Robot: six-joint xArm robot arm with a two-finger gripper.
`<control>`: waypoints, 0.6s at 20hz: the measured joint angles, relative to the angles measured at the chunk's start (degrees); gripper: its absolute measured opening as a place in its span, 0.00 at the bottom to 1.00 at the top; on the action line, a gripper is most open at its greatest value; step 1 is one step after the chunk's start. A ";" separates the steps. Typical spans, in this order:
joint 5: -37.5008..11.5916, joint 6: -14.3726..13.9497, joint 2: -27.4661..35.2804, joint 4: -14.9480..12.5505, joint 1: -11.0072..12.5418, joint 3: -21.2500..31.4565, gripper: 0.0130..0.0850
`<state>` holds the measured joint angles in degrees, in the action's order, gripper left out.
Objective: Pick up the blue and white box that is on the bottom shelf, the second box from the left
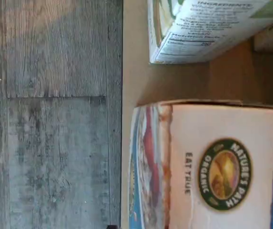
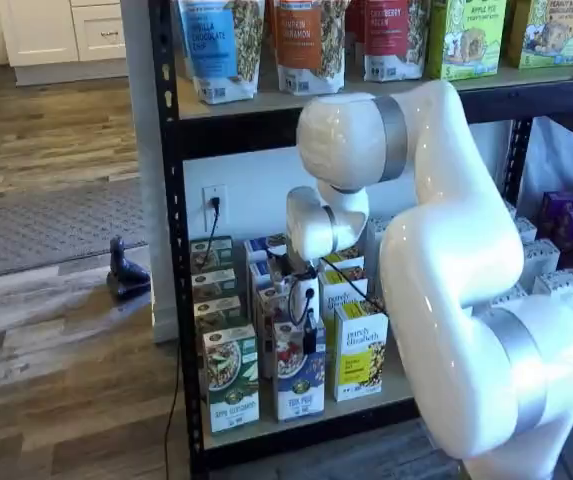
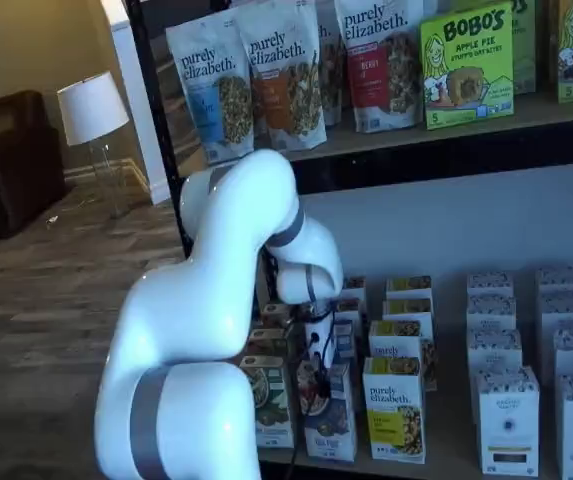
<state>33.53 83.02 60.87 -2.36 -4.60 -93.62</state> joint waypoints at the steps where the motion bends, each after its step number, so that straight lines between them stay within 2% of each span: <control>1: -0.15 -0.03 0.19 0.02 -0.06 -0.04 1.00; 12: -0.64 -0.07 1.16 0.70 -0.65 -0.54 1.00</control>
<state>32.89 82.95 62.03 -1.66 -5.25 -94.17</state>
